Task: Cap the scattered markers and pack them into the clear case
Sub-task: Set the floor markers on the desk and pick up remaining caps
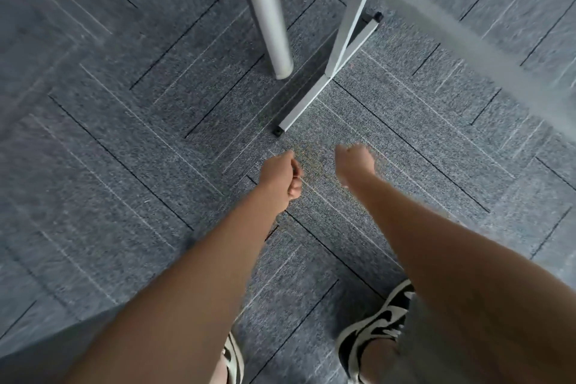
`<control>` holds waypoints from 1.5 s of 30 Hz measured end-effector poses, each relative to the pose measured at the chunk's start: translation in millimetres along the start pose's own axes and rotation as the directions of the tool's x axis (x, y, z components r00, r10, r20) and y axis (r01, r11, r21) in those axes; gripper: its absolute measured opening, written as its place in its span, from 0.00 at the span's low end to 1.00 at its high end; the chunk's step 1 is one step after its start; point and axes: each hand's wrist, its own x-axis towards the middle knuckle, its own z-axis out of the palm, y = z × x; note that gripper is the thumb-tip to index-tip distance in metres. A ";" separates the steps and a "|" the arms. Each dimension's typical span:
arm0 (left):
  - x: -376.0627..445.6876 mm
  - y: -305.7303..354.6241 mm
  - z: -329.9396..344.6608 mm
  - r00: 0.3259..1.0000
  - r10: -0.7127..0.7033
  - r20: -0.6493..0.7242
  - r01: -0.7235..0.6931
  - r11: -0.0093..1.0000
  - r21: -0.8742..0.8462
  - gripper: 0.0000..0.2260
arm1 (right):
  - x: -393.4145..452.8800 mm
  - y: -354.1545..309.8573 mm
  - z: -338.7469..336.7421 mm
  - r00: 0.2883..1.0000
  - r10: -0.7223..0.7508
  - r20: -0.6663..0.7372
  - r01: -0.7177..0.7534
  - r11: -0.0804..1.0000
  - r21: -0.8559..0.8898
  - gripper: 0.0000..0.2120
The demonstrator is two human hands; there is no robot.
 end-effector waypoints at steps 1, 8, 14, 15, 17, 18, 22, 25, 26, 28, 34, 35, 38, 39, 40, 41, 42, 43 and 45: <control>-12.5 3.7 -3.2 1.000 -0.028 0.010 0.029 0.995 -0.093 0.13 | -10.7 -6.7 -5.8 0.997 0.054 0.047 -0.063 0.973 0.222 0.17; -141.3 43.6 -34.5 0.986 0.069 0.150 0.049 0.744 -0.667 0.16 | -138.0 -73.7 -78.7 0.908 -0.065 0.415 -0.385 0.264 0.884 0.08; -279.1 82.4 -74.2 0.935 0.267 0.233 0.058 0.533 -0.844 0.13 | -261.8 -148.2 -113.1 0.909 -0.212 0.360 -0.348 0.090 0.933 0.11; -299.7 85.6 -83.1 0.925 0.303 0.229 0.047 0.507 -0.861 0.13 | -282.2 -160.7 -117.4 0.910 -0.229 0.345 -0.335 0.082 0.938 0.11; -339.9 88.9 -102.5 0.903 0.371 0.216 0.029 0.448 -0.893 0.13 | -324.3 -183.8 -123.5 0.897 -0.295 0.330 -0.326 0.066 0.943 0.11; -357.7 89.0 -113.1 0.894 0.399 0.202 0.020 0.416 -0.909 0.13 | -345.6 -194.3 -124.9 0.885 -0.334 0.325 -0.322 0.067 0.945 0.11; -421.6 85.1 -154.0 0.858 0.490 0.154 -0.014 0.322 -0.946 0.13 | -430.0 -232.3 -127.8 0.847 -0.441 0.296 -0.283 0.096 0.954 0.11; -464.4 80.4 -180.6 0.833 0.540 0.120 -0.050 0.290 -0.956 0.13 | -485.9 -251.1 -129.3 0.828 -0.500 0.253 -0.216 0.130 0.968 0.11; -478.2 78.1 -189.1 0.830 0.546 0.111 -0.065 0.293 -0.954 0.13 | -500.9 -255.0 -129.8 0.820 -0.515 0.252 -0.207 0.145 0.968 0.12; -507.6 73.4 -205.3 0.819 0.561 0.120 -0.081 0.321 -0.944 0.11 | -529.3 -262.0 -132.2 0.766 -0.574 0.289 -0.214 0.196 0.957 0.11; -591.9 77.9 -235.9 0.738 0.668 0.100 -0.159 0.316 -0.935 0.13 | -589.4 -293.3 -141.8 0.697 -0.641 0.320 -0.193 0.262 0.946 0.12; -604.6 82.6 -241.1 0.719 0.690 0.083 -0.167 0.287 -0.943 0.13 | -597.7 -300.5 -143.1 0.703 -0.640 0.310 -0.182 0.259 0.948 0.11; -632.0 105.4 -261.5 0.697 0.715 -0.047 -0.206 0.137 -0.969 0.12 | -615.7 -325.2 -144.2 0.720 -0.630 0.291 -0.169 0.247 0.954 0.11; -638.5 114.7 -270.4 0.699 0.708 -0.099 -0.227 0.088 -0.970 0.11 | -619.8 -334.8 -143.2 0.714 -0.633 0.300 -0.169 0.259 0.951 0.11; -643.2 124.8 -279.4 0.701 0.699 -0.143 -0.250 0.053 -0.967 0.11 | -623.2 -345.4 -142.3 0.705 -0.637 0.311 -0.162 0.283 0.945 0.11; -647.1 134.6 -288.3 0.702 0.691 -0.174 -0.271 0.032 -0.962 0.11 | -625.5 -356.9 -141.2 0.698 -0.639 0.322 -0.147 0.313 0.938 0.10; -648.7 145.1 -297.6 0.704 0.681 -0.202 -0.298 0.025 -0.954 0.11 | -628.0 -369.6 -139.2 0.692 -0.640 0.332 -0.131 0.341 0.931 0.09; -648.9 156.0 -306.8 0.702 0.675 -0.225 -0.324 0.022 -0.946 0.11 | -629.3 -382.5 -136.9 0.688 -0.640 0.342 -0.125 0.360 0.925 0.08; -645.2 180.8 -325.0 0.694 0.667 -0.271 -0.375 0.013 -0.927 0.12 | -629.0 -410.8 -131.4 0.677 -0.643 0.357 -0.142 0.363 0.921 0.08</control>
